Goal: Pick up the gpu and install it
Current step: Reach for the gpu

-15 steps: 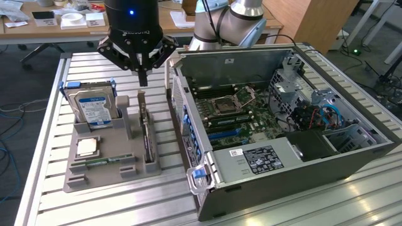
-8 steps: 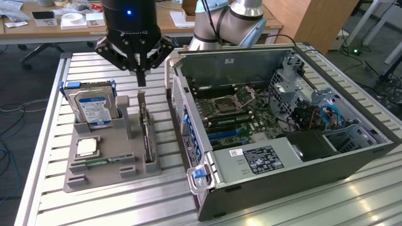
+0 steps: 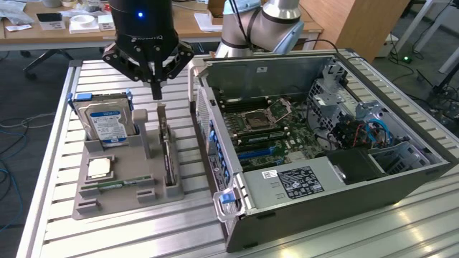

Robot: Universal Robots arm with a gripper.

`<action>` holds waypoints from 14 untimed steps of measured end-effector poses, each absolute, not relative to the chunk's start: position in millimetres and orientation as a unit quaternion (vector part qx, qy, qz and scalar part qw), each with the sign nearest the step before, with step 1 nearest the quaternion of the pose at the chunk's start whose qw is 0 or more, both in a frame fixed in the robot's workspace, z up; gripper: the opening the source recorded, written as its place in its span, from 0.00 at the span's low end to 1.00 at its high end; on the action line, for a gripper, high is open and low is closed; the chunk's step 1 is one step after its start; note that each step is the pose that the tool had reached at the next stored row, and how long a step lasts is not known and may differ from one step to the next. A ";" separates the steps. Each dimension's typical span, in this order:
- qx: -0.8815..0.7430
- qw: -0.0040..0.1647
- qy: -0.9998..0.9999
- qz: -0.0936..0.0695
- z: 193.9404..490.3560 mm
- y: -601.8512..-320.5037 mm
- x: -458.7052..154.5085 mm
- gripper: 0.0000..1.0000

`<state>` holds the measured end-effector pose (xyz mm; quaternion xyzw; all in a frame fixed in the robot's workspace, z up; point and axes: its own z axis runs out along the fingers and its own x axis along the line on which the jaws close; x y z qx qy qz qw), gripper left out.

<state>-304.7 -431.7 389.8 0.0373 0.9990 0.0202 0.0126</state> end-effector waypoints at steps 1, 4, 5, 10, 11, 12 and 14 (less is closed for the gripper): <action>0.037 0.013 0.999 0.020 389.8 -432.6 -305.0 0.11; 0.037 0.013 0.999 0.019 389.8 -437.0 -305.6 0.11; 0.037 0.013 0.999 0.019 389.8 -438.4 -305.9 0.11; 0.037 0.013 0.999 0.019 388.5 -441.3 -309.3 0.11; 0.037 0.013 0.999 0.019 387.8 -441.7 -310.0 0.11; 0.037 0.012 0.999 0.019 387.2 -442.2 -310.6 0.11; 0.037 0.012 0.999 0.018 386.4 -443.2 -311.7 0.11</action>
